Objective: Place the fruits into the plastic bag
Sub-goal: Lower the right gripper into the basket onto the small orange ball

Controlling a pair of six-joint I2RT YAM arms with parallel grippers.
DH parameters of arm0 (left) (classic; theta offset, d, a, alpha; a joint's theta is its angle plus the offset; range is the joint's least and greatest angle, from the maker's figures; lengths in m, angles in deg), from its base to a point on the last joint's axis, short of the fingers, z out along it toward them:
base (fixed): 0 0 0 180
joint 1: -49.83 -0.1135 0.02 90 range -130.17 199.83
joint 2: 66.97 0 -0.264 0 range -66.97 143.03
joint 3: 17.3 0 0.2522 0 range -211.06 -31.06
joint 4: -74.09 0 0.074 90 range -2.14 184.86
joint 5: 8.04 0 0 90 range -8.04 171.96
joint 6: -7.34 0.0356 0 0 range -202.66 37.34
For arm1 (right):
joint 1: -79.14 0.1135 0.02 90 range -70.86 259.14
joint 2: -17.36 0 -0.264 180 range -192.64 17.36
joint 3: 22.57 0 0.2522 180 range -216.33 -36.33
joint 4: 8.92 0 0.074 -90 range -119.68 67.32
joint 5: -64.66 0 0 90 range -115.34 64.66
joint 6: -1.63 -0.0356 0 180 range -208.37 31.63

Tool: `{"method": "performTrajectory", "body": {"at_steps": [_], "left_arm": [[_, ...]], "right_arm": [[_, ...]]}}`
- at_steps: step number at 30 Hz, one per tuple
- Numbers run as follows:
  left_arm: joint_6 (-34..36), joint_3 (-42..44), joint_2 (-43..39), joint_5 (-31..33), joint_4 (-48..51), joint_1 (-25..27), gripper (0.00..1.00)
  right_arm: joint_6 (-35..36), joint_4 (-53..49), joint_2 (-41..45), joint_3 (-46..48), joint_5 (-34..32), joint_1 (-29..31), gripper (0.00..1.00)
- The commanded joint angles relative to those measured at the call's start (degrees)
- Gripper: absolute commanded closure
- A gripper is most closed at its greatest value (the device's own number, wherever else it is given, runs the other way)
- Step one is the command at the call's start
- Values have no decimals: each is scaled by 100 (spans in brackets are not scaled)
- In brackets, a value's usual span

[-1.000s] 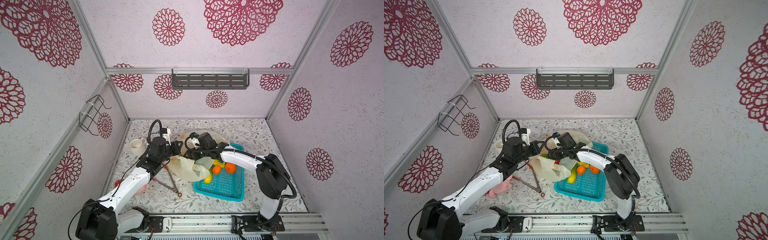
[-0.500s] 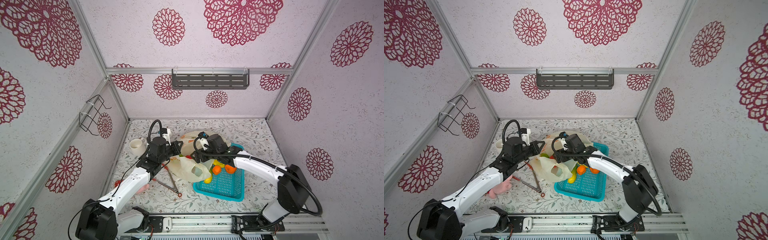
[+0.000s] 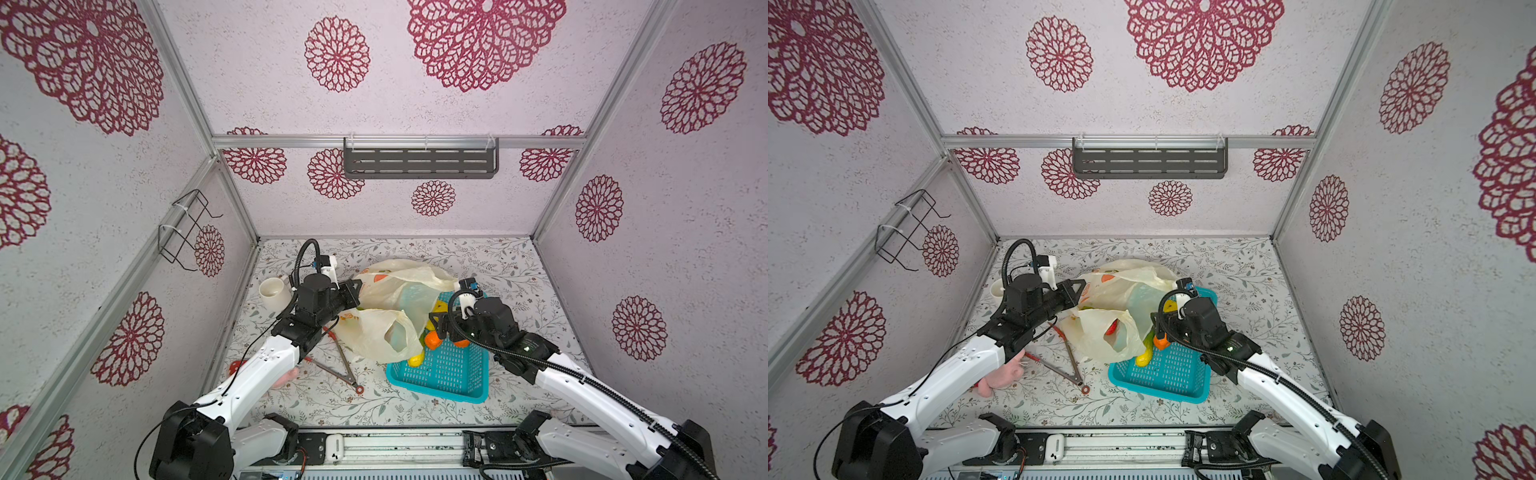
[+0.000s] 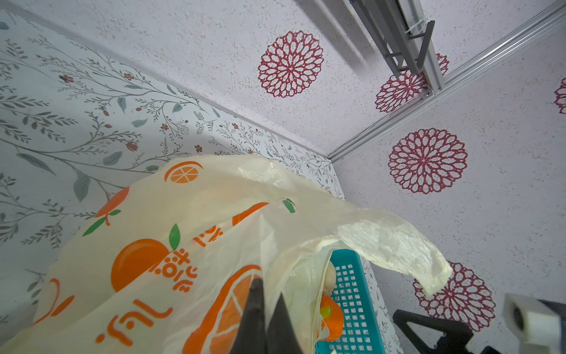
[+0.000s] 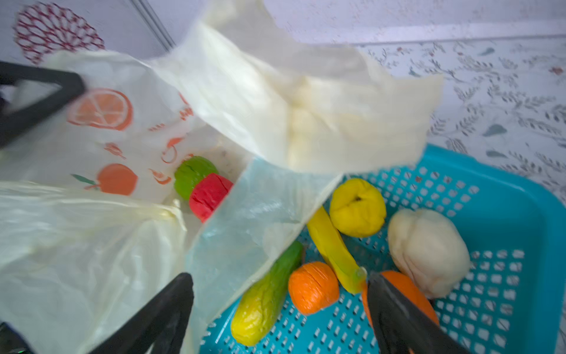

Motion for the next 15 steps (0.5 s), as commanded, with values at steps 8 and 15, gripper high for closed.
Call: {"method": "performTrajectory", "body": {"at_steps": [8,15], "left_arm": [[-83,6,-22,112,-150,23,100],[-121,31,-36,109,-146,34,100]], "right_arm": [[-408,56,-1045,289,555,-23,25],[-189,23,-1710,-57,510,-208,25]]}}
